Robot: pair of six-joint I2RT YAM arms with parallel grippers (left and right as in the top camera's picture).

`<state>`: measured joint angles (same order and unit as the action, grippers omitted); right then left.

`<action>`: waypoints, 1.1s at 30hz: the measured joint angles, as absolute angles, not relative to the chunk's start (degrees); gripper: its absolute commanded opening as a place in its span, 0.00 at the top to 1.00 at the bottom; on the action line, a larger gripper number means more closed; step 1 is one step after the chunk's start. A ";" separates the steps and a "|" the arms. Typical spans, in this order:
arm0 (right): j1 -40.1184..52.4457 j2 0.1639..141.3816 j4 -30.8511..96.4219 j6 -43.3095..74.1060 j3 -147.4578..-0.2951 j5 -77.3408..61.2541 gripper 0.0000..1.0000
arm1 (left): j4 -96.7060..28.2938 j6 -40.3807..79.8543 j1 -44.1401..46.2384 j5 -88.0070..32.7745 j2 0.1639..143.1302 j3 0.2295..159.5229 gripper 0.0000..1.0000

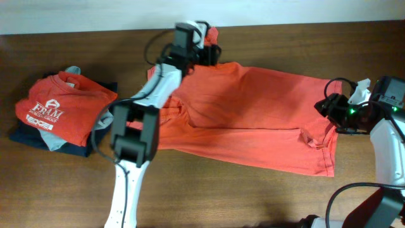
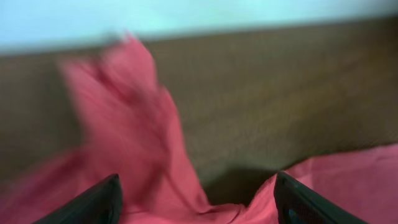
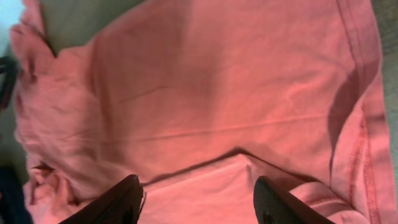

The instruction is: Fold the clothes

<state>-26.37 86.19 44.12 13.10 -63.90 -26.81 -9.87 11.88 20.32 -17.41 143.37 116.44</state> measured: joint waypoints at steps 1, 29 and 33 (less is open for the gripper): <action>-26.13 86.19 44.60 13.06 -63.90 -26.11 0.37 | -9.82 12.05 20.93 -17.39 144.99 117.47 0.23; -25.82 86.19 46.06 13.04 -63.90 -19.46 0.37 | -33.01 13.47 22.06 -12.43 148.94 132.88 0.65; -25.82 86.19 46.04 13.04 -63.90 -19.46 0.37 | -33.67 15.51 22.06 -10.96 149.08 132.86 0.65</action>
<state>-25.82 86.19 46.04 13.04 -63.90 -19.46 -33.67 15.51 22.06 -10.96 149.08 132.86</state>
